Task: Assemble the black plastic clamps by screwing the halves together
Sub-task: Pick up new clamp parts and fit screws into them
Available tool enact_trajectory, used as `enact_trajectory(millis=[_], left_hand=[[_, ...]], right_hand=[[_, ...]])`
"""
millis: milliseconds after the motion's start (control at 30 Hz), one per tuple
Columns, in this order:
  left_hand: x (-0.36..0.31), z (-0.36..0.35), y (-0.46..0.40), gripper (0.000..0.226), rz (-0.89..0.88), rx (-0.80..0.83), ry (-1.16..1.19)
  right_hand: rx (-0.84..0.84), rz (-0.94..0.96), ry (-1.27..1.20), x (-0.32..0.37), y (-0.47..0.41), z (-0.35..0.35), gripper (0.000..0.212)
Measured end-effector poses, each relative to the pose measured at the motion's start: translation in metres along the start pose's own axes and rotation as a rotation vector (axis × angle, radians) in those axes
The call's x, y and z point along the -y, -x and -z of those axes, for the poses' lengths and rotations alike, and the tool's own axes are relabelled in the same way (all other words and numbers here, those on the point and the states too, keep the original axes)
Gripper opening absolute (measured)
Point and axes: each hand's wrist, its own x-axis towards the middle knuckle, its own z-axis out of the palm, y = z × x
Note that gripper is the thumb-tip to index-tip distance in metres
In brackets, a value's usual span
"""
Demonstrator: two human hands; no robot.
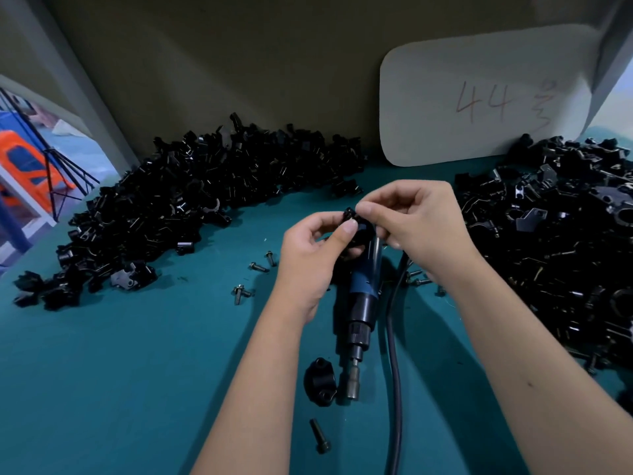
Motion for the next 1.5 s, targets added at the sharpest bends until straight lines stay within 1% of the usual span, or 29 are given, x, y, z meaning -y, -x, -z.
enact_trajectory(millis=[100,133,200,300,367,433,500,600,800,933,1000,1067,1100,1133,1200,1267,1500], left_hand=[[-0.001,-0.002,0.001,0.008,0.045,-0.001,0.135],[-0.002,-0.002,0.0,0.011,0.054,0.002,0.164],[-0.003,-0.002,-0.001,0.016,0.06,0.002,0.197],[-0.003,-0.003,-0.001,0.023,0.057,0.0,0.218],[-0.003,-0.004,0.0,0.028,0.051,-0.004,0.224],[-0.004,-0.004,0.0,0.027,0.053,0.001,0.239],[-0.004,-0.003,0.0,0.02,0.064,0.028,0.261],[-0.004,0.0,0.001,0.021,0.066,0.061,0.266],[-0.005,-0.001,0.001,0.03,0.075,0.062,0.265],[-0.005,0.0,0.0,0.026,0.078,0.039,0.256],[-0.006,0.001,0.0,0.026,0.087,0.03,0.275],[-0.008,0.002,0.0,0.027,0.11,0.013,0.314],[-0.009,0.002,0.0,0.024,0.124,0.002,0.334],[-0.009,0.003,0.0,0.021,0.137,-0.008,0.352],[-0.01,0.004,0.0,0.011,0.155,-0.016,0.376],[-0.011,0.005,0.0,0.004,0.163,-0.004,0.384],[-0.011,0.007,0.001,0.004,0.168,0.062,0.336]], right_hand=[[-0.062,-0.026,-0.096,-0.004,-0.001,0.002,0.008],[-0.049,-0.029,-0.093,-0.005,-0.001,0.004,0.008],[0.04,-0.042,-0.088,-0.005,0.0,0.006,0.008],[0.145,-0.097,-0.144,-0.008,0.003,0.005,0.022],[0.135,-0.107,-0.138,-0.01,0.002,0.006,0.03],[0.114,-0.092,-0.1,-0.01,0.002,0.007,0.033],[0.118,-0.073,-0.092,-0.01,0.002,0.008,0.027],[0.162,-0.024,-0.104,-0.009,0.002,0.008,0.017],[0.155,-0.018,-0.033,-0.008,0.002,0.011,0.02],[0.171,-0.044,-0.051,-0.007,0.003,0.01,0.027],[0.144,-0.068,-0.088,-0.008,0.003,0.011,0.024],[0.064,-0.095,-0.162,-0.008,0.001,0.013,0.013],[0.03,-0.108,-0.2,-0.007,0.001,0.015,0.011],[0.006,-0.115,-0.222,-0.006,0.0,0.016,0.015],[-0.014,-0.102,-0.215,-0.004,0.0,0.018,0.018],[-0.016,-0.072,-0.194,-0.002,0.0,0.016,0.017],[0.044,-0.035,-0.116,-0.005,0.001,0.007,0.015]])
